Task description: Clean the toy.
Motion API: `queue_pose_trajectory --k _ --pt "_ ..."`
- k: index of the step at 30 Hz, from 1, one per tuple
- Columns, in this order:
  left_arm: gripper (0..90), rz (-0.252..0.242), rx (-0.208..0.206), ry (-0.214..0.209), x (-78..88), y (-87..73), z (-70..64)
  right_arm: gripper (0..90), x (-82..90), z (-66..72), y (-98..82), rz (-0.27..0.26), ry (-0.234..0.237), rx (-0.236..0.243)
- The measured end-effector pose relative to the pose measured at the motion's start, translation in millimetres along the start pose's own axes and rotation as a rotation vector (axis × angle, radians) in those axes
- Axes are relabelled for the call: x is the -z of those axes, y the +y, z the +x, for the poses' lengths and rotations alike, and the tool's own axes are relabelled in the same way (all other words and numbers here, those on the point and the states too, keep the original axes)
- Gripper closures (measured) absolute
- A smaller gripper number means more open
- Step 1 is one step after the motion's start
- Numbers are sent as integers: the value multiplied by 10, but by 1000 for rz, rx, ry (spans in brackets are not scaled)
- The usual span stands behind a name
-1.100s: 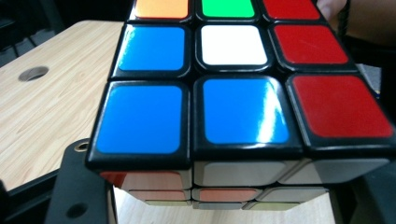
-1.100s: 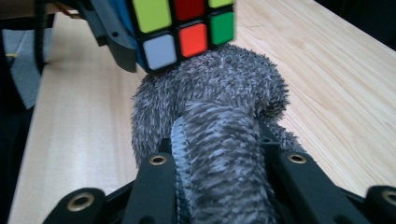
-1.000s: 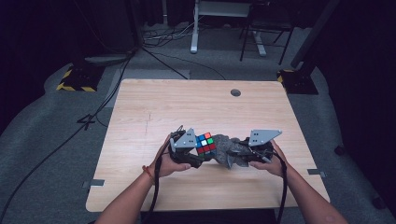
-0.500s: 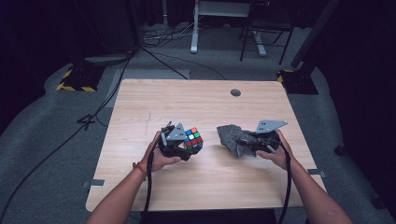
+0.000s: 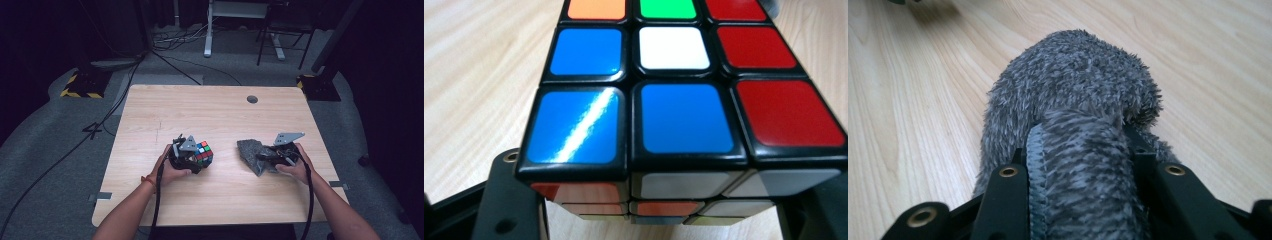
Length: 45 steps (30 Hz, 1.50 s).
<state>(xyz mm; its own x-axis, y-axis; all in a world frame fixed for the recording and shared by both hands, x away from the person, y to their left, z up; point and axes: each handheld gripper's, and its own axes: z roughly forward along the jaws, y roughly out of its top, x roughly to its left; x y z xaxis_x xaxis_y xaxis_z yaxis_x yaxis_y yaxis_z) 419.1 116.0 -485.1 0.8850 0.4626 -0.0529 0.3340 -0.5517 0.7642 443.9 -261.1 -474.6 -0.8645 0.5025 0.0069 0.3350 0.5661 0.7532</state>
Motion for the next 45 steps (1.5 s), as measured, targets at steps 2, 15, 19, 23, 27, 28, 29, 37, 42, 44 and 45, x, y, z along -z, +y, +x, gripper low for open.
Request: queue_pose_trajectory --k 2,15,19,23,27,28,29,37,42,44,45 --pt "333 -1 -2 3 -16 -19 12 636 -20 -11 -41 5 2 -5" --pt "333 44 -19 15 -114 -108 35 610 -94 -55 -88 8 6 -6" --pt "331 78 -31 23 -141 -101 18 583 -110 -71 -110 14 13 -19" --pt "328 79 -28 21 -142 -101 22 535 -117 -74 -112 22 13 -27" --pt "280 85 -21 28 -144 -101 16 400 -119 -75 -112 34 -10 -40" --pt "282 87 -20 34 -141 -99 12 383 -116 -75 -109 38 -14 -36" --pt "281 87 -20 34 -141 -99 12 383 -116 -75 -109 38 -14 -36" --pt "182 88 2 47 -60 -77 7 186 -24 -32 -60 66 -47 -7" --pt "158 95 -9 78 62 -52 -16 161 48 -8 -38 65 -33 -6" --pt "158 93 -18 88 129 -51 -17 159 89 15 -25 73 -30 -3" --pt "158 82 -19 80 173 -60 -15 158 104 19 -21 70 -34 -4"
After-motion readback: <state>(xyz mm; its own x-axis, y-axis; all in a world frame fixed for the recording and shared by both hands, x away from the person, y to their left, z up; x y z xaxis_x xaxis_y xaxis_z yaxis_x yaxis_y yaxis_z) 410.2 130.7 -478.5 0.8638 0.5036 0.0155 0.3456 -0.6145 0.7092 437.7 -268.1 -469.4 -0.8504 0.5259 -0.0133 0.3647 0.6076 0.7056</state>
